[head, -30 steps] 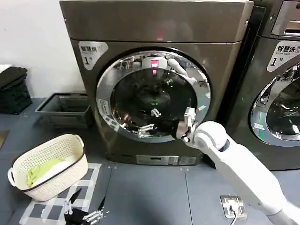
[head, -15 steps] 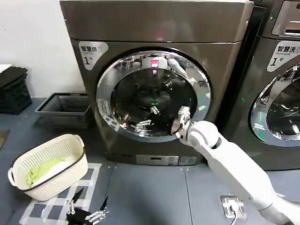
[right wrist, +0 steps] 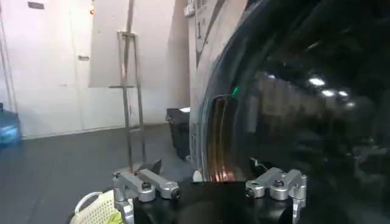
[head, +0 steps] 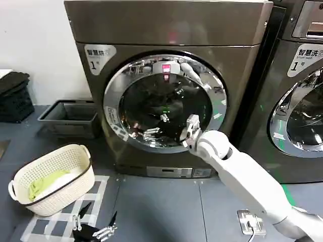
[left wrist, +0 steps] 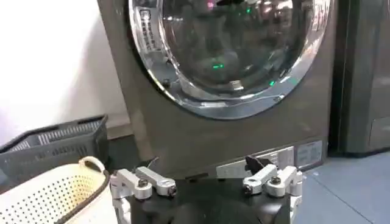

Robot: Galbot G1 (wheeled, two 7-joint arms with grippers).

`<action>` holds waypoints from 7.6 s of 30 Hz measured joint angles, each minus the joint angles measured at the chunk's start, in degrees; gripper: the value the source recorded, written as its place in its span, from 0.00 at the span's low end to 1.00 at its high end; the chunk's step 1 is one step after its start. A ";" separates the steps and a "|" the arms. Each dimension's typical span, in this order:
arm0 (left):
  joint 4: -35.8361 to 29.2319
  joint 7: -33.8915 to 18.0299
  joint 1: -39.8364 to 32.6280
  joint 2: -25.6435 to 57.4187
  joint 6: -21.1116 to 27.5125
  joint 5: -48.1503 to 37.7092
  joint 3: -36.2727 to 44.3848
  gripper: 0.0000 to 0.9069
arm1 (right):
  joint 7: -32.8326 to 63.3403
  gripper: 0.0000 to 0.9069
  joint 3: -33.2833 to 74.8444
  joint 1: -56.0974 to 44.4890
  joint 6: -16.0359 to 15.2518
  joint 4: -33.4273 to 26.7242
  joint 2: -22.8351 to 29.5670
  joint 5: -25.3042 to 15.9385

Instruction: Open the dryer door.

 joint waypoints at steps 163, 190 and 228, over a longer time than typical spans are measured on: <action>-0.03 -0.24 -0.19 -2.52 -0.82 2.00 4.01 1.00 | 8.24 1.00 -8.84 7.86 1.17 -21.07 21.83 -7.42; -0.82 -0.26 0.71 -1.93 -0.26 1.19 2.22 1.00 | -5.59 1.00 -12.01 9.68 2.30 -15.54 16.37 -3.25; 0.13 3.19 -11.74 7.52 11.55 -20.47 -19.43 1.00 | -18.76 1.00 -11.61 3.07 1.33 7.28 -2.48 5.31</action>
